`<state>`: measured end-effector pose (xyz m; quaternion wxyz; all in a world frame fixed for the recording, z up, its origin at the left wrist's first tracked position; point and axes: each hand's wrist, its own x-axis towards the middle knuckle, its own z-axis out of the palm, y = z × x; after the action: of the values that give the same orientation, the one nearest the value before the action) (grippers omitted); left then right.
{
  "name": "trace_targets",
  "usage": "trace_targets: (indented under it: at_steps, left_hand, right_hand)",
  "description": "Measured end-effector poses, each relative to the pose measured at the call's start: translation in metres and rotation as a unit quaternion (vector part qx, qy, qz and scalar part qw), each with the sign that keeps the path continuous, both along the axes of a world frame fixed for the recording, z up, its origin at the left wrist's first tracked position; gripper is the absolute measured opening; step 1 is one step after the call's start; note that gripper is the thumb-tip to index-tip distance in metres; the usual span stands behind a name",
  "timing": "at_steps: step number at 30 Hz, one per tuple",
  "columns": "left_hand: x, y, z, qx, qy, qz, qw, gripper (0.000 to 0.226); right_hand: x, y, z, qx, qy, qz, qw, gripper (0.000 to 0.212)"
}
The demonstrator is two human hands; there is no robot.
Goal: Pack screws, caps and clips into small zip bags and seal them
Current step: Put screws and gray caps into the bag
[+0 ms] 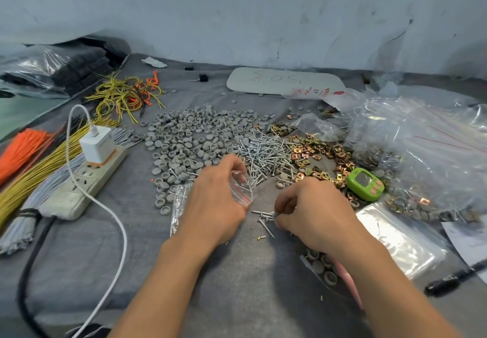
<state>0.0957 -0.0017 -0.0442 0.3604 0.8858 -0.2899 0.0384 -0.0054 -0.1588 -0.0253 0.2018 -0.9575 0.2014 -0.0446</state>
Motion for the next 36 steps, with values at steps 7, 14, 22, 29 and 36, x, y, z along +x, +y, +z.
trace_targets:
  at_steps: [7,14,22,29,36]
  left_hand:
    - [-0.004,-0.006,-0.005,0.016,-0.023,-0.027,0.999,0.050]
    - [-0.008,-0.012,-0.007,-0.010,-0.007,-0.066,0.998,0.041]
    - [-0.006,-0.007,-0.003,-0.041,0.010,-0.053,0.998,0.048]
    - [0.014,0.020,0.014,-0.137,-0.112,0.093,0.980,0.048]
    - [0.045,0.053,0.018,0.001,-0.137,0.166,0.977,0.047]
  right_hand:
    - [0.008,0.004,-0.002,0.182,-0.223,-0.021,0.957,0.008]
    - [0.022,0.017,-0.005,0.189,-0.154,0.014,0.970,0.007]
    - [0.025,0.016,-0.001,0.213,-0.179,0.015,0.960,0.005]
    - [0.045,0.016,0.002,0.197,-0.230,-0.019,0.953,0.015]
    - [0.104,0.050,-0.015,0.139,-0.114,0.054,0.982,0.023]
